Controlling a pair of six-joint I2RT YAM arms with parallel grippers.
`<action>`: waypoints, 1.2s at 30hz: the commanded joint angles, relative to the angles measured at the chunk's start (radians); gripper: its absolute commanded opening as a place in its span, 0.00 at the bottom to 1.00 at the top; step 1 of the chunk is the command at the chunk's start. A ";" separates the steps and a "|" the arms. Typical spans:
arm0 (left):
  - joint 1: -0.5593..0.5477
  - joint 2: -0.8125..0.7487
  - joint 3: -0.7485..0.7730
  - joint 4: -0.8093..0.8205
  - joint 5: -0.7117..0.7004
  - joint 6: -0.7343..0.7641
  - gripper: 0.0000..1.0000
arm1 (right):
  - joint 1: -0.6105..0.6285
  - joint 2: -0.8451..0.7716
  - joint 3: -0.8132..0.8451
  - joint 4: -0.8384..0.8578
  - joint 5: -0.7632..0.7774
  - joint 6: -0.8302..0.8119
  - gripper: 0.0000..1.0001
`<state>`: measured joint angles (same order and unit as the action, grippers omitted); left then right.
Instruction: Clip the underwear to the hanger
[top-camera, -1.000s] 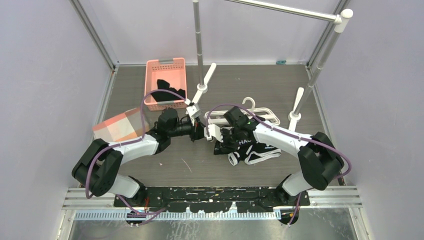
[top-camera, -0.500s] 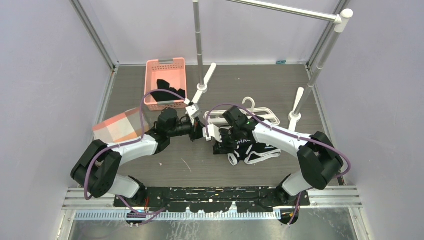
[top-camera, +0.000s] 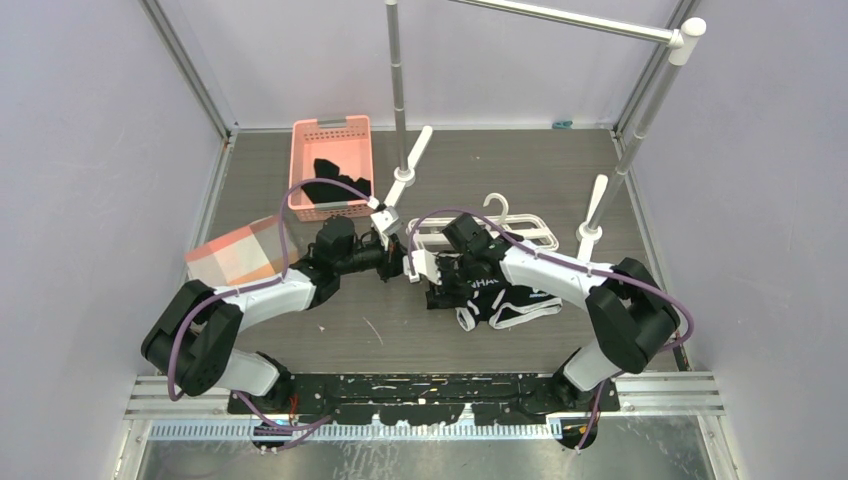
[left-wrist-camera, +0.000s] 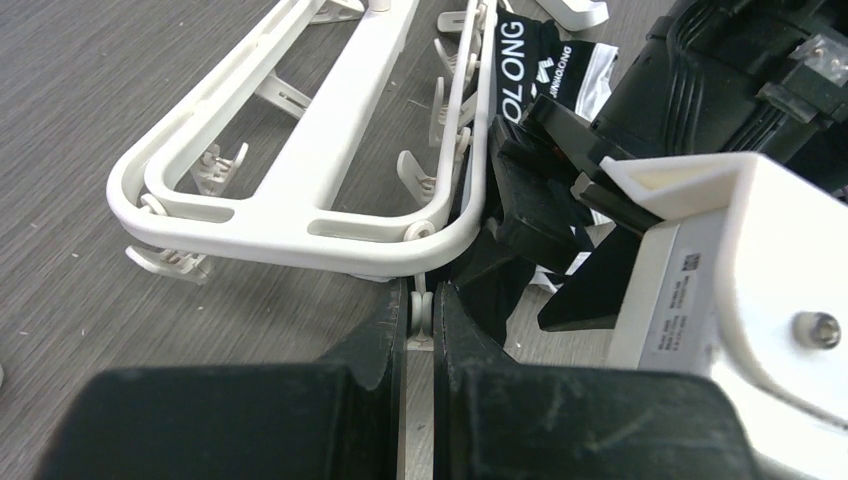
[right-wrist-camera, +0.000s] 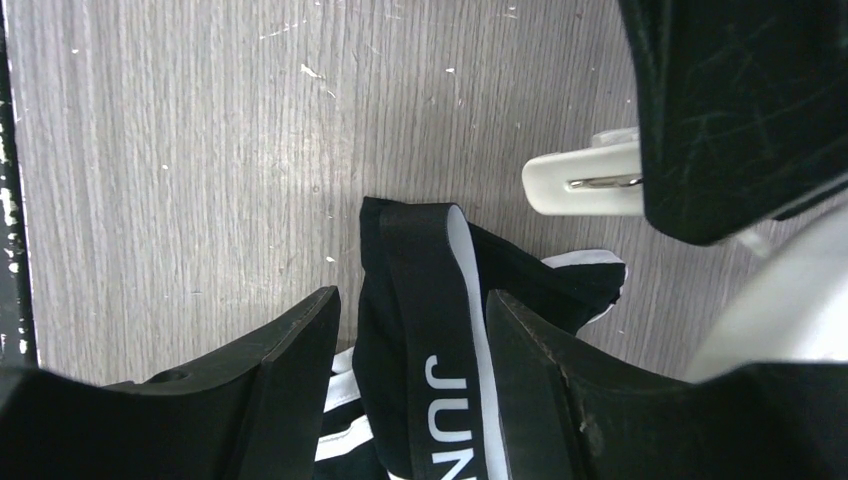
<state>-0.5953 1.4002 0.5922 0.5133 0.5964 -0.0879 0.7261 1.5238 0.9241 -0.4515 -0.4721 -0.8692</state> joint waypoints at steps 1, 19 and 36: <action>-0.003 -0.041 0.046 0.027 -0.002 0.009 0.00 | -0.005 0.024 0.036 0.061 0.045 -0.009 0.62; -0.003 -0.033 0.064 -0.015 -0.034 0.025 0.00 | -0.013 0.079 0.028 0.058 0.046 -0.005 0.37; -0.002 -0.042 0.057 -0.021 -0.096 0.022 0.00 | 0.049 -0.235 -0.181 0.315 0.077 0.101 0.05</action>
<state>-0.5953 1.3941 0.6159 0.4469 0.5255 -0.0666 0.7296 1.3590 0.7902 -0.2325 -0.4004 -0.7971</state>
